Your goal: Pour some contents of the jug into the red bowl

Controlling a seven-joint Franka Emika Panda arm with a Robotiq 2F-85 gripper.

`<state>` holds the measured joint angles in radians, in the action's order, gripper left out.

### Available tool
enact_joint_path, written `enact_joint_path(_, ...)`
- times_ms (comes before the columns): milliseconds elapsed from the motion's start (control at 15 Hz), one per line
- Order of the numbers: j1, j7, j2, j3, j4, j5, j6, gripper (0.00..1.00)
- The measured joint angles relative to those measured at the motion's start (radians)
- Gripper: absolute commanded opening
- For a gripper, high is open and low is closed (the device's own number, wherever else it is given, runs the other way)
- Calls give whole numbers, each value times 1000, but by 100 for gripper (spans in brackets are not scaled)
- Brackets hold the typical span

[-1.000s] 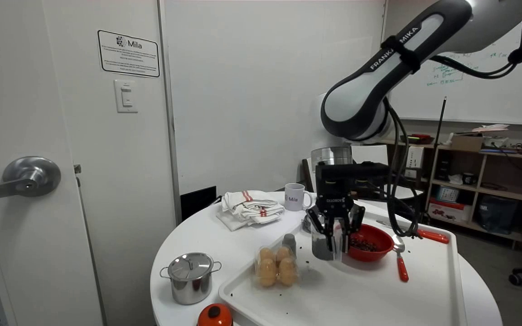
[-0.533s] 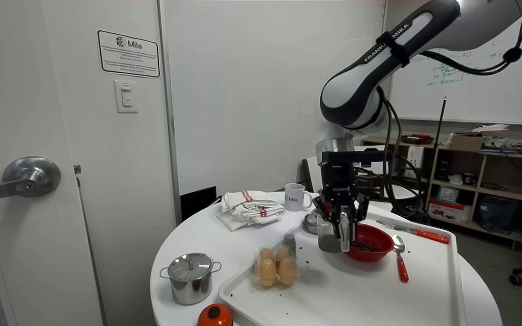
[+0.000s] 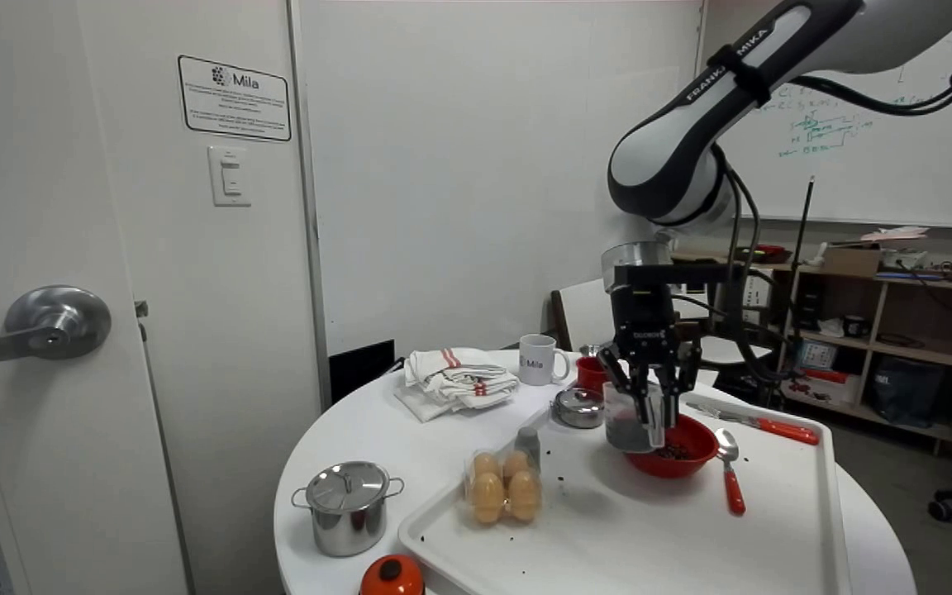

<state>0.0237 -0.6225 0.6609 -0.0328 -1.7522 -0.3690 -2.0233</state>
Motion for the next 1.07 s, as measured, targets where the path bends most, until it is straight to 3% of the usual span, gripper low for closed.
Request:
enact_joint_path(467,-21,147,-189,5,-228,-33,10,9)
enact_joint_path(533,-26,172,-201,5,-234,-33,38,25)
enact_joint_path(733,-26,197,-217,8,-234,-28,87,25)
enact_joint_path(800,-25,198,-217,8,-234,-27,89,10)
enact_joint_path(1067,-22,179,-207,9,-228,-38,84,10)
